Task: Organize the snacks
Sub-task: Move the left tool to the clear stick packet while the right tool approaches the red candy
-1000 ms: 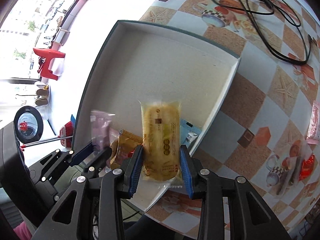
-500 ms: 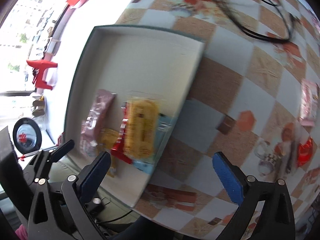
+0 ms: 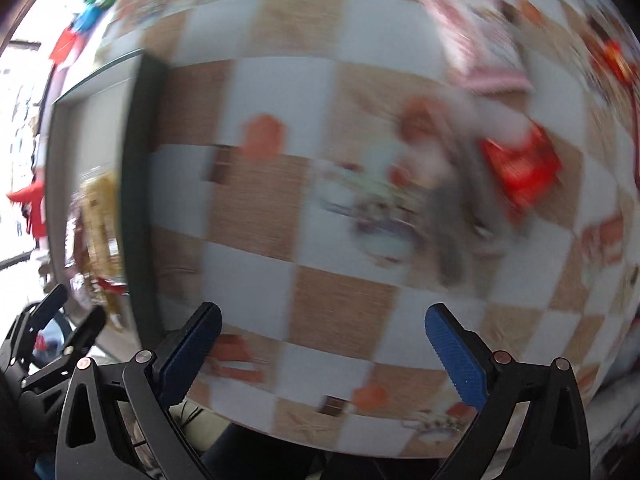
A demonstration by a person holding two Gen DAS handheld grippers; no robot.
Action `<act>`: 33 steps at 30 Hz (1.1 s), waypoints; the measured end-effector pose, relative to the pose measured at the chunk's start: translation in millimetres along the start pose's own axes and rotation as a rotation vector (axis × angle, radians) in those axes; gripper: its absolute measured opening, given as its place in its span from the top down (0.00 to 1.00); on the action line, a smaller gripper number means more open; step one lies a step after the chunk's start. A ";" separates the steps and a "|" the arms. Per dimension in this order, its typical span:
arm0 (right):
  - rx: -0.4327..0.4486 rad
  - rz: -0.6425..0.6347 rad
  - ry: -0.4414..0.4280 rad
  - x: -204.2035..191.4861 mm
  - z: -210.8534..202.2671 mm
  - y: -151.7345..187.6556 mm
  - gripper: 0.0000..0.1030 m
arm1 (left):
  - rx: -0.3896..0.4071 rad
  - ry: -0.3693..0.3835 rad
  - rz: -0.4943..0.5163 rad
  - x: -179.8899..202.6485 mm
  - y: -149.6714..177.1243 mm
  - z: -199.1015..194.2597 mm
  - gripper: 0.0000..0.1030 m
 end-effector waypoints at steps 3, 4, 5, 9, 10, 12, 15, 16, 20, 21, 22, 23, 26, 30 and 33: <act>-0.005 0.074 0.007 36.0 1.4 7.0 0.01 | -0.001 0.020 0.026 19.6 -5.2 -3.7 0.23; -0.007 0.095 0.014 47.6 1.7 9.2 0.01 | 0.000 0.024 0.036 24.9 -6.9 -4.7 0.23; -0.008 0.112 0.019 57.0 1.7 10.8 0.01 | 0.000 0.027 0.046 33.8 -9.6 -8.8 0.23; 0.005 0.194 0.025 100.1 -4.5 9.9 0.01 | -0.003 0.039 0.084 50.8 -11.7 -9.4 0.23; 0.008 0.209 0.025 109.2 -6.5 7.5 0.01 | -0.006 0.041 0.093 57.0 -12.7 -9.2 0.23; 0.019 0.231 0.028 123.0 -10.4 2.0 0.01 | -0.011 0.043 0.105 59.3 -15.1 -9.8 0.23; 0.045 0.259 0.032 138.6 -17.8 -15.3 0.01 | -0.022 0.043 0.119 66.9 -14.9 -9.4 0.23; 0.052 0.272 0.031 144.2 -21.3 -25.3 0.01 | -0.026 0.040 0.125 68.9 -13.9 -9.1 0.23; 0.061 0.360 0.003 166.1 -27.1 -49.5 0.01 | -0.041 0.029 0.135 72.5 -11.2 -6.6 0.23; 0.062 0.376 0.000 170.4 -28.2 -55.5 0.01 | -0.046 0.026 0.134 73.8 -10.7 -6.1 0.23; 0.062 0.391 -0.003 176.3 -28.9 -64.2 0.01 | -0.051 0.023 0.132 73.8 -10.7 -4.8 0.23; 0.065 0.399 -0.005 187.4 -28.8 -75.0 0.01 | -0.055 0.021 0.129 74.0 -10.4 -4.3 0.23; 0.089 0.426 -0.001 197.5 -31.3 -98.7 0.01 | -0.068 0.016 0.120 73.1 -2.0 -3.3 0.23; 0.084 0.466 -0.018 196.2 -22.0 -123.6 0.01 | -0.082 0.005 0.115 73.5 1.2 1.2 0.23; 0.080 0.446 0.026 205.8 -20.2 -133.7 0.01 | -0.094 0.008 0.118 78.7 -1.4 7.0 0.23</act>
Point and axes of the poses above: each gripper's, at about its wrist camera, not at the fingertips, and z roughly the way its jaws point, x to its right, y to its underside, the point moved 8 cm from there along z, roughly the way its jaws point, and after that the axes turned 5 degrees about x, right-handed, at the moved point
